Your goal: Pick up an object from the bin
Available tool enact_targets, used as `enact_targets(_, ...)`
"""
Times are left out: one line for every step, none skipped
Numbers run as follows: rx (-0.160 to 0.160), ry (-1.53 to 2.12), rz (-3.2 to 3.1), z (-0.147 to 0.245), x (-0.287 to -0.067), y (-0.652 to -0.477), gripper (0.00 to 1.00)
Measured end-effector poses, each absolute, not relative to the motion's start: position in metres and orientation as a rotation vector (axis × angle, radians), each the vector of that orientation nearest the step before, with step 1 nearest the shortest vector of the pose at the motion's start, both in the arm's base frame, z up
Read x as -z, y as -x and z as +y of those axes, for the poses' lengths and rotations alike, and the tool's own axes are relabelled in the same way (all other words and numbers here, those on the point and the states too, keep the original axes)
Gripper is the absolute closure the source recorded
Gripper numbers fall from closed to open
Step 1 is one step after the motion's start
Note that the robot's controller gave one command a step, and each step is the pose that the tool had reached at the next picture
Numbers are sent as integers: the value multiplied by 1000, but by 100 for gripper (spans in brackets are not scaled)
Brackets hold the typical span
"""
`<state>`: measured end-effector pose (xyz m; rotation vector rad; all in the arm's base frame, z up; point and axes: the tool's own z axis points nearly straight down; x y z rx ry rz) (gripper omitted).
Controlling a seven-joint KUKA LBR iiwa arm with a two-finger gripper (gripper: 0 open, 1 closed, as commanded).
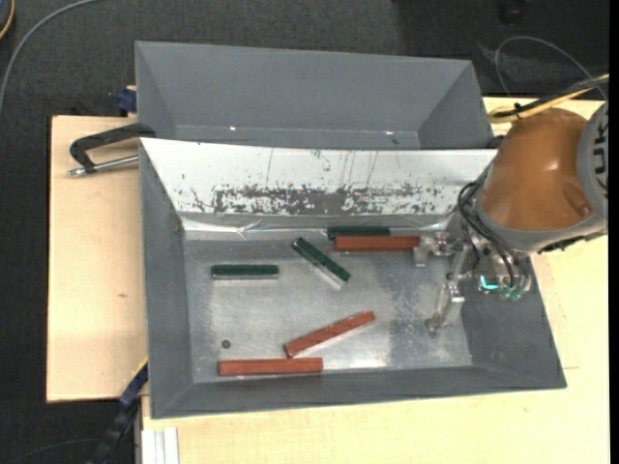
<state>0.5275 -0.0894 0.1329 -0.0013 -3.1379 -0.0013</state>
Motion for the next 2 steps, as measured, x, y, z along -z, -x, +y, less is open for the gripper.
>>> enact_targets(8, 31, -3134, -28, -69, -511, 0)
enact_targets(3, -737, -3056, 23, -71, -493, 0)
